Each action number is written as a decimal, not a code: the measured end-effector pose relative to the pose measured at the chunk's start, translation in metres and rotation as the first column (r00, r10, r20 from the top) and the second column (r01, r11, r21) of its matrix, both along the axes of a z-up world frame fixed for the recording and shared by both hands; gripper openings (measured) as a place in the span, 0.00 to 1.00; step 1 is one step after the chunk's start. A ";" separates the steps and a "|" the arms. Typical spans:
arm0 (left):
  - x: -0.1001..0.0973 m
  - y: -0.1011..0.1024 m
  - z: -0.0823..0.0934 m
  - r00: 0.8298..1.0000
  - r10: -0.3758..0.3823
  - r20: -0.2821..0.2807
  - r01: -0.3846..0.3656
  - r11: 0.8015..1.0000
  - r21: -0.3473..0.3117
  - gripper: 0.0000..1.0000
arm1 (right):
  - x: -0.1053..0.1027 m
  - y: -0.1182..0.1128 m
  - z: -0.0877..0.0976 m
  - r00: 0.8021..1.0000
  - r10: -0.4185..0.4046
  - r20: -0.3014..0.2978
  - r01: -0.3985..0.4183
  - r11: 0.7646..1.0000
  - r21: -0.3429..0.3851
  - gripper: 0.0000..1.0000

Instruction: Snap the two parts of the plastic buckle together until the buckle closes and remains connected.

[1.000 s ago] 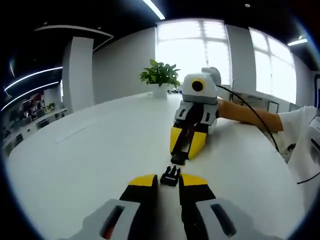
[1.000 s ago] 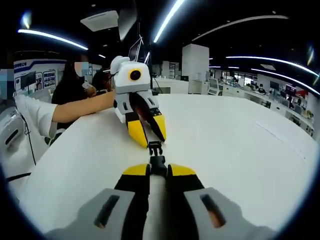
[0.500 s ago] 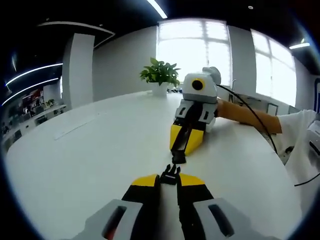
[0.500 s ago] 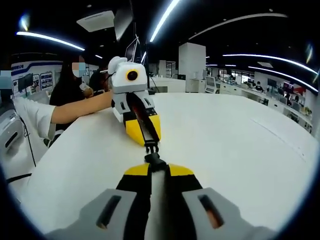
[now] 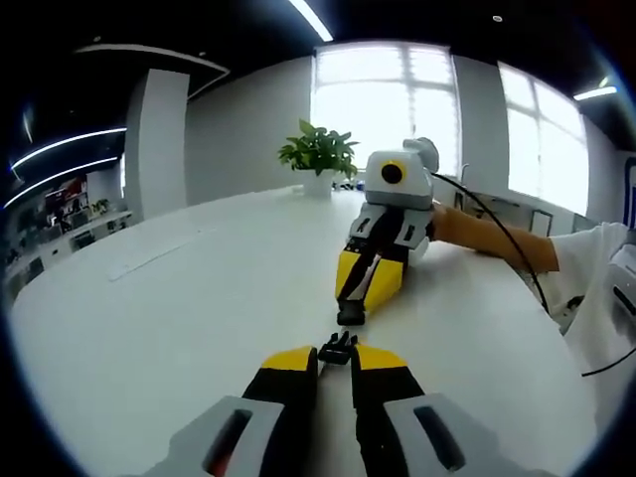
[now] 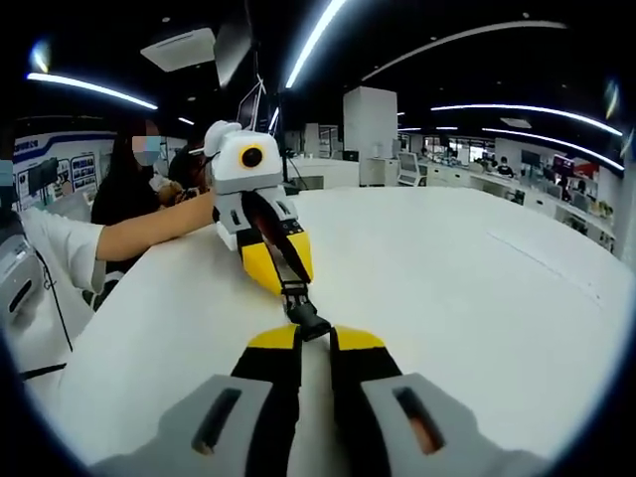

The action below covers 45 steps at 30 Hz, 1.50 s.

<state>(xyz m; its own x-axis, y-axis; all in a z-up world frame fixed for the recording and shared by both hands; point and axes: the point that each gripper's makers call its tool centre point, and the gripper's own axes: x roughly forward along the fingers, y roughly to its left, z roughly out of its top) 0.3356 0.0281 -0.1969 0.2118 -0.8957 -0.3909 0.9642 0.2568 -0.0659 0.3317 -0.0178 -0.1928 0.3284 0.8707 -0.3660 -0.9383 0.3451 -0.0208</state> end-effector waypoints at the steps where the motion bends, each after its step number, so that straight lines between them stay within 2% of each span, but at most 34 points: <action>1: 0.000 0.000 0.000 1.000 0.003 0.001 -0.003 1.000 -0.002 0.12 | 0.000 0.001 0.001 1.000 -0.002 0.002 0.002 1.000 0.003 0.11; 16: 0.001 -0.003 0.007 1.000 0.029 -0.011 -0.030 0.998 -0.063 0.12 | 0.005 0.000 -0.002 0.997 -0.066 -0.037 0.067 0.998 0.014 0.11; 30: 0.002 -0.004 -0.003 0.999 0.037 0.003 -0.037 0.999 -0.006 0.12 | 0.009 0.001 -0.007 0.991 -0.108 -0.079 0.108 0.994 0.001 0.11; 35: 0.004 -0.004 0.000 0.999 0.047 -0.004 -0.047 0.999 -0.017 0.12 | 0.008 0.003 -0.006 0.991 -0.111 -0.071 0.111 0.994 -0.004 0.11; 40: 0.004 -0.004 -0.006 0.999 0.047 0.010 -0.047 0.999 0.013 0.12 | 0.002 0.003 -0.007 0.990 -0.123 -0.074 0.123 0.992 -0.004 0.11; 45: 0.002 -0.005 -0.009 0.999 0.040 0.025 -0.041 0.998 0.039 0.12 | -0.004 0.007 -0.008 0.991 -0.126 -0.046 0.125 0.992 -0.024 0.11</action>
<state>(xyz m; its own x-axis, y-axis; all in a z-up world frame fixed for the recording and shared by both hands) 0.3374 0.0233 -0.2060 0.2575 -0.8701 -0.4202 0.9542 0.2976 -0.0314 0.3275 -0.0111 -0.2009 0.4167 0.8154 -0.4018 -0.8875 0.4605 0.0141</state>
